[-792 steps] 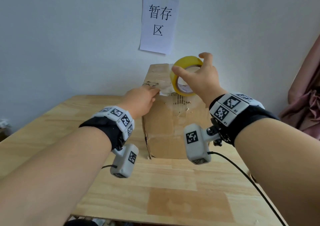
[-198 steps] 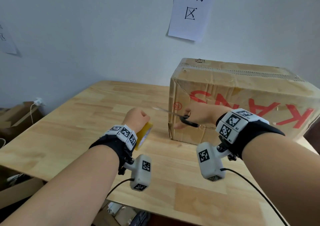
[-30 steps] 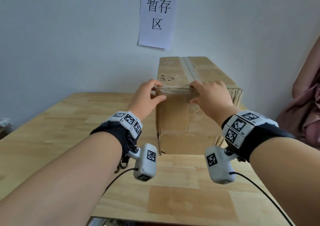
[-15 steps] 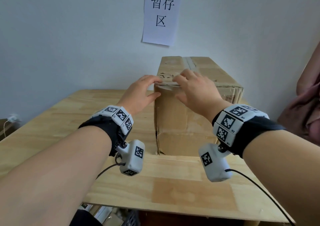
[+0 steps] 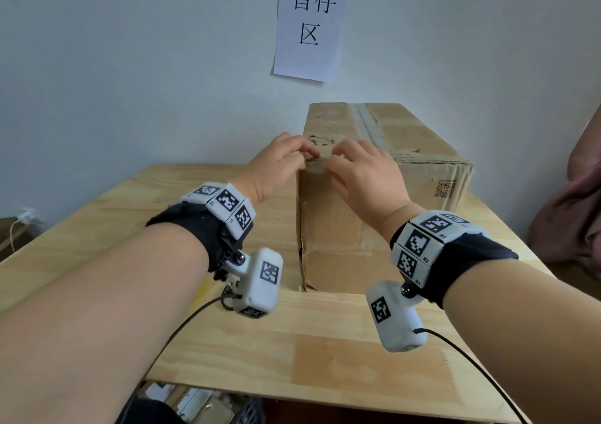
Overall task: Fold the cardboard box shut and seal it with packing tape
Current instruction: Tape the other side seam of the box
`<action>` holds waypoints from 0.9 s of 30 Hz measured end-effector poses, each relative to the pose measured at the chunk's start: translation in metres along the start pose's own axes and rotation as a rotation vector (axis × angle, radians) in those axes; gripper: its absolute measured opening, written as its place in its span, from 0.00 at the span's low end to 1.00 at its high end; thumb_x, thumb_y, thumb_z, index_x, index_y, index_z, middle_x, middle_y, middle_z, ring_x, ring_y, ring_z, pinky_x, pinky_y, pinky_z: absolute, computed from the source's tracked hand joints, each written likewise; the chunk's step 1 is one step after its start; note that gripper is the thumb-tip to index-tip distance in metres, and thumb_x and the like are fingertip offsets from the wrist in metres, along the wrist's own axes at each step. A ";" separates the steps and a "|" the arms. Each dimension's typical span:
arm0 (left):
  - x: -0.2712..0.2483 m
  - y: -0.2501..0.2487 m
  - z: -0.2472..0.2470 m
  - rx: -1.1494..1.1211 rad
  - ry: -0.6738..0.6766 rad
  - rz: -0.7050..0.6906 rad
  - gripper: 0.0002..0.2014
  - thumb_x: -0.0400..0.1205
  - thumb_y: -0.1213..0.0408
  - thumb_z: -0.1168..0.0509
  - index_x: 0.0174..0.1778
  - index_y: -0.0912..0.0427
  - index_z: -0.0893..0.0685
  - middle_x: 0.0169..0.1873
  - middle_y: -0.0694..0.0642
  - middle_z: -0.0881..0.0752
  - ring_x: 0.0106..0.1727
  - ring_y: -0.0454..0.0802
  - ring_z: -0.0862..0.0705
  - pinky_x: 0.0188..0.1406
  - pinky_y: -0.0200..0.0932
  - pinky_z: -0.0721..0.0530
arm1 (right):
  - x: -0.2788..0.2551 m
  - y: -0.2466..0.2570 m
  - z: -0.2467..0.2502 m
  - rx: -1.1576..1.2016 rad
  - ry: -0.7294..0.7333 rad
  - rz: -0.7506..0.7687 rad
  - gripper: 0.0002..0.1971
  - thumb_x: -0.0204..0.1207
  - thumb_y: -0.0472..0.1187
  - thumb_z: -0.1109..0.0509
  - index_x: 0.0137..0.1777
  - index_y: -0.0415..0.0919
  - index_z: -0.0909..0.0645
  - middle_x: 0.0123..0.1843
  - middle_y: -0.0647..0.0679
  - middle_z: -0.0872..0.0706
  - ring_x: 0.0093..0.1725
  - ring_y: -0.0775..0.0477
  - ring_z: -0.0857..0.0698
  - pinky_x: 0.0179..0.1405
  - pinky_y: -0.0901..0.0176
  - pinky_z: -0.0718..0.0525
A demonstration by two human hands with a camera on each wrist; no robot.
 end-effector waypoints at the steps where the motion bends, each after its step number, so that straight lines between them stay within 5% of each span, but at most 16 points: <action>1: 0.005 0.001 0.000 -0.034 0.026 0.022 0.12 0.82 0.66 0.46 0.53 0.53 0.18 0.56 0.55 0.23 0.61 0.45 0.26 0.64 0.37 0.31 | -0.001 0.000 -0.001 -0.005 -0.002 -0.004 0.06 0.66 0.30 0.25 0.42 0.37 0.15 0.43 0.40 0.15 0.36 0.36 0.17 0.30 0.48 0.18; 8: 0.008 0.004 0.000 0.212 -0.032 -0.135 0.14 0.84 0.54 0.39 0.61 0.52 0.15 0.41 0.42 0.26 0.45 0.41 0.24 0.49 0.34 0.28 | -0.003 0.006 -0.002 -0.055 -0.001 0.033 0.07 0.72 0.41 0.33 0.43 0.40 0.15 0.41 0.43 0.15 0.36 0.38 0.17 0.32 0.51 0.23; 12: 0.001 0.008 -0.002 0.202 -0.084 -0.186 0.14 0.84 0.55 0.38 0.64 0.52 0.16 0.50 0.48 0.21 0.52 0.43 0.22 0.55 0.35 0.28 | 0.015 -0.009 0.005 0.076 0.131 -0.133 0.19 0.81 0.54 0.38 0.59 0.40 0.20 0.53 0.44 0.14 0.47 0.39 0.16 0.43 0.52 0.25; 16: -0.002 0.010 -0.004 0.241 -0.070 -0.211 0.17 0.84 0.60 0.37 0.70 0.54 0.20 0.62 0.54 0.21 0.64 0.47 0.23 0.65 0.36 0.30 | 0.013 -0.025 -0.010 -0.223 0.420 -0.177 0.18 0.85 0.57 0.46 0.62 0.51 0.19 0.56 0.46 0.15 0.58 0.38 0.20 0.58 0.48 0.31; 20: -0.004 0.011 -0.007 0.289 -0.022 -0.193 0.20 0.84 0.60 0.37 0.73 0.53 0.23 0.68 0.54 0.23 0.69 0.48 0.25 0.67 0.33 0.34 | 0.002 -0.032 -0.015 -0.174 0.367 -0.319 0.22 0.83 0.60 0.45 0.58 0.47 0.17 0.57 0.50 0.14 0.58 0.39 0.20 0.59 0.49 0.35; 23: -0.006 0.009 -0.008 0.332 0.032 -0.159 0.22 0.83 0.60 0.36 0.75 0.51 0.26 0.72 0.53 0.26 0.72 0.47 0.28 0.69 0.31 0.39 | 0.000 -0.031 -0.014 -0.208 0.427 -0.303 0.23 0.80 0.63 0.42 0.65 0.49 0.21 0.63 0.52 0.16 0.63 0.41 0.21 0.66 0.48 0.37; 27: -0.001 0.000 -0.008 0.355 0.003 -0.080 0.18 0.84 0.50 0.40 0.66 0.53 0.20 0.64 0.52 0.21 0.65 0.50 0.23 0.69 0.48 0.27 | -0.006 -0.034 -0.012 -0.197 0.561 -0.211 0.34 0.76 0.65 0.37 0.78 0.51 0.34 0.77 0.52 0.27 0.74 0.44 0.28 0.77 0.47 0.43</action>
Point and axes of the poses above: each hand's wrist, its own x-axis towards the middle knuckle, its own z-axis out of the back of the hand, y = z × x, the point moved 7 cm from there along x, towards the middle knuckle
